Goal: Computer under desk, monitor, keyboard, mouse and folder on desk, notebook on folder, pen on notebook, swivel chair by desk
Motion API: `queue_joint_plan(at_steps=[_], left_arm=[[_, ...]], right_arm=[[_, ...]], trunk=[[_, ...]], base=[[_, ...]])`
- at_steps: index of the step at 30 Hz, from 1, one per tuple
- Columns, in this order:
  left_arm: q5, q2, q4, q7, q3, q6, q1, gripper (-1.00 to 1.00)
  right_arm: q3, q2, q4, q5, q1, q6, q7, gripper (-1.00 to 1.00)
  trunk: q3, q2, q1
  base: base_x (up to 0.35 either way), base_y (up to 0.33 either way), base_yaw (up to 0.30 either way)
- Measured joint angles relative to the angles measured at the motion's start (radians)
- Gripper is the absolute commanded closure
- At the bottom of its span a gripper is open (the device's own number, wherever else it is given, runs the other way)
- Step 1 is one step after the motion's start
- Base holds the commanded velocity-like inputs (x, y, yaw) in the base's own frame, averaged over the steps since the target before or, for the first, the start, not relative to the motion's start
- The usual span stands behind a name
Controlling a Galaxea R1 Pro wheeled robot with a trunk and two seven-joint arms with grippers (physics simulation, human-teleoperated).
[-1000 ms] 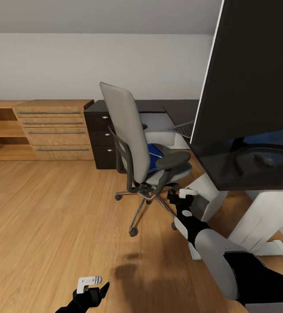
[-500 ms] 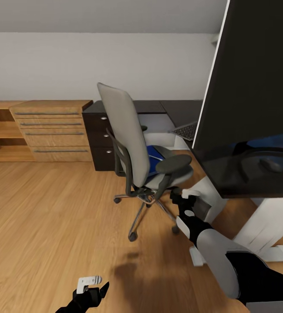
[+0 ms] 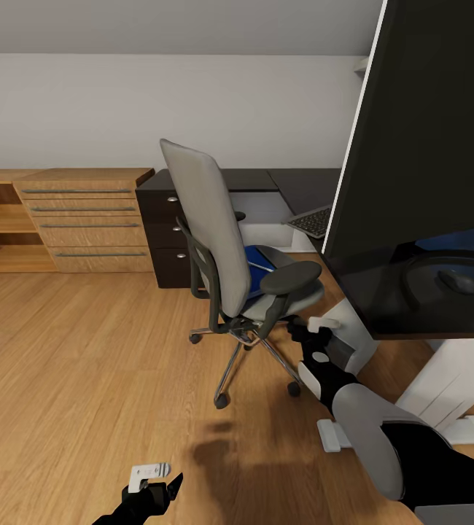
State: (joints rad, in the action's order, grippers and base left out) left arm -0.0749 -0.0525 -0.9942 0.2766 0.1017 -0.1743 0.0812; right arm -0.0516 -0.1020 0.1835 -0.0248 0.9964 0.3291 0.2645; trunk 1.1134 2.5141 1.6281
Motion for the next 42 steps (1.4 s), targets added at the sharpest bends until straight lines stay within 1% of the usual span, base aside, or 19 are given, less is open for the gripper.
queue_joint_plan(at_steps=[16, 42], left_arm=[[0.0, 0.0, 0.0, -0.001, 0.001, 0.0, 0.0, -1.0], [0.0, 0.0, 0.0, -0.001, 0.001, 0.0, 0.0, -1.0]], right_arm=[[-0.002, 0.003, 0.001, 0.0, 0.0, 0.001, -0.005, -1.0], [-0.006, -0.002, 0.003, 0.002, 0.0, -0.001, -0.002, -1.0]], trunk=[[0.0, 0.0, 0.0], [0.0, 0.0, 0.0]], base=[[0.0, 0.0, 0.0], [0.0, 0.0, 0.0]])
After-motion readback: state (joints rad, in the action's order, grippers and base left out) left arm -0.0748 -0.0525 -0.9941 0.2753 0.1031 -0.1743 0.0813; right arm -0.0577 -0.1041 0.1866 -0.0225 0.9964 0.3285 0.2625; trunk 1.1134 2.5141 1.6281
